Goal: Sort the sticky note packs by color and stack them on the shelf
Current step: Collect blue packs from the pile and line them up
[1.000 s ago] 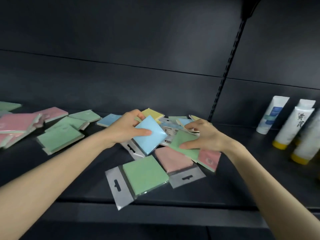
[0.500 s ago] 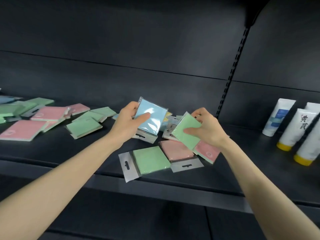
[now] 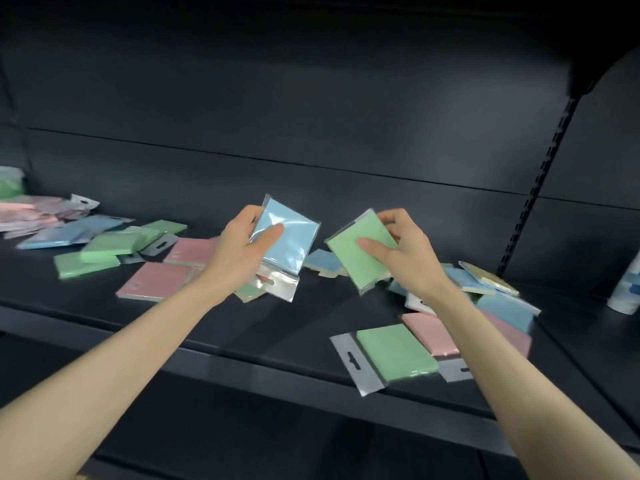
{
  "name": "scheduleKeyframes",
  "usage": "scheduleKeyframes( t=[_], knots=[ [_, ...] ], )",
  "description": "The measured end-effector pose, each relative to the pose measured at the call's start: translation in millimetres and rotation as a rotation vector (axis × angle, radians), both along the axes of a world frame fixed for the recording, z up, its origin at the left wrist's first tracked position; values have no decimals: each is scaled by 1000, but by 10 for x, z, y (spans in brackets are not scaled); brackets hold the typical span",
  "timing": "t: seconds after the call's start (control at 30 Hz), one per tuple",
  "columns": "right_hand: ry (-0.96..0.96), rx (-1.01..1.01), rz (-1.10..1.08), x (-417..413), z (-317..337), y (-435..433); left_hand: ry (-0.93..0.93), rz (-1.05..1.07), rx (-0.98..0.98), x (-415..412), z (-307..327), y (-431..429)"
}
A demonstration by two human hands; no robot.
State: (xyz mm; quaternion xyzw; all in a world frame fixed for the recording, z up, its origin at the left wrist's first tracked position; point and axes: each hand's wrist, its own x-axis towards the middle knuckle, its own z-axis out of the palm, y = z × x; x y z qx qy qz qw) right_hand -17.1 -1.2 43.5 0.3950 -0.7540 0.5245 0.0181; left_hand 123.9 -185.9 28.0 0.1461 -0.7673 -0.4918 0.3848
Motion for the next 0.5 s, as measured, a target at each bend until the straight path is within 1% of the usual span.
scheduleKeyframes(
  t=[0.13,0.23,0.5],
  knots=[
    [-5,18,-9,264,-63,-465,-52,-11,-17,313,-24,-450],
    [-11,37,-35,419,-122,-771,-87,-32,-65,504,-29,-757],
    [8,67,-79,710,-127,-1385,-89,-52,-109,745,-36,-1443]
  ],
)
